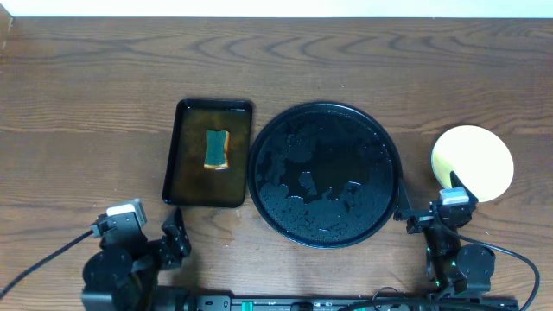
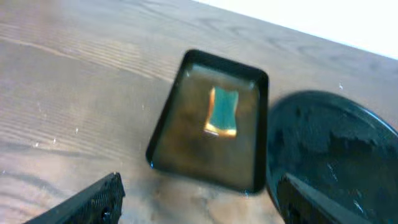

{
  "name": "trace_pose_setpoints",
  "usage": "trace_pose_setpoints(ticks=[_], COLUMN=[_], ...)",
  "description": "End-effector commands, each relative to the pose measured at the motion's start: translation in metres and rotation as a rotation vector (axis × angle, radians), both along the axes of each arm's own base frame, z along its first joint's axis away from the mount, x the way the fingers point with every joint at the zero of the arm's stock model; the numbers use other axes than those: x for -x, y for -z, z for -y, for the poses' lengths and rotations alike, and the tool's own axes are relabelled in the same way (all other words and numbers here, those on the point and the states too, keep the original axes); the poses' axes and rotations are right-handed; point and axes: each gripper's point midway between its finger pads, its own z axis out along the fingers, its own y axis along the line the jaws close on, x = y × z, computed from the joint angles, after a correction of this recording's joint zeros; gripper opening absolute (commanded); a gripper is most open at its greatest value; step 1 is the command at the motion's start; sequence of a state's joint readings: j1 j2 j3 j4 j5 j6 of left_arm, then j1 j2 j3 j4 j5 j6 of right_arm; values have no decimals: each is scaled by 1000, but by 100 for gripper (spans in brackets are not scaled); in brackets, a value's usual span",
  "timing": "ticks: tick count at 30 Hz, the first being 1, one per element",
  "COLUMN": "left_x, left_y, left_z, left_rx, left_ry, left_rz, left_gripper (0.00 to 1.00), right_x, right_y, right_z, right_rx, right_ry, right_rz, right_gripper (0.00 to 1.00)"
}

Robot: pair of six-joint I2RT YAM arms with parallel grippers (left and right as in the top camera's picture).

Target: Clean dirty plates on tray and stack at the side

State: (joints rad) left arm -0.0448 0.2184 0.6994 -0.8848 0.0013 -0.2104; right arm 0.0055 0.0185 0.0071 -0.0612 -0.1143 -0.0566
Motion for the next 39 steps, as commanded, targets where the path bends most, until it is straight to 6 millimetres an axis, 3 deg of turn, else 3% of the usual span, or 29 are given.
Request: trace_pose_setpoints(ticks=[1, 7, 13, 20, 39], left_x=[-15, -52, -76, -75, -75], left_y=[27, 47, 45, 86, 90], left_z=[-6, -8, -9, -8, -8], left_rx=[-9, -5, -80, -94, -94], left_ry=[-30, -39, -21, -10, -9], left_rz=[59, 269, 467, 328, 308], left_gripper=[79, 79, 79, 79, 79], right_x=[0, 0, 0, 0, 0], right_y=[0, 0, 0, 0, 0], right_z=[-1, -1, -1, -1, -1], right_rx=[12, 12, 12, 12, 12], right_ry=[-4, -4, -4, -4, -4], right_rz=[1, 1, 1, 1, 1], right_gripper=[99, 99, 99, 99, 99])
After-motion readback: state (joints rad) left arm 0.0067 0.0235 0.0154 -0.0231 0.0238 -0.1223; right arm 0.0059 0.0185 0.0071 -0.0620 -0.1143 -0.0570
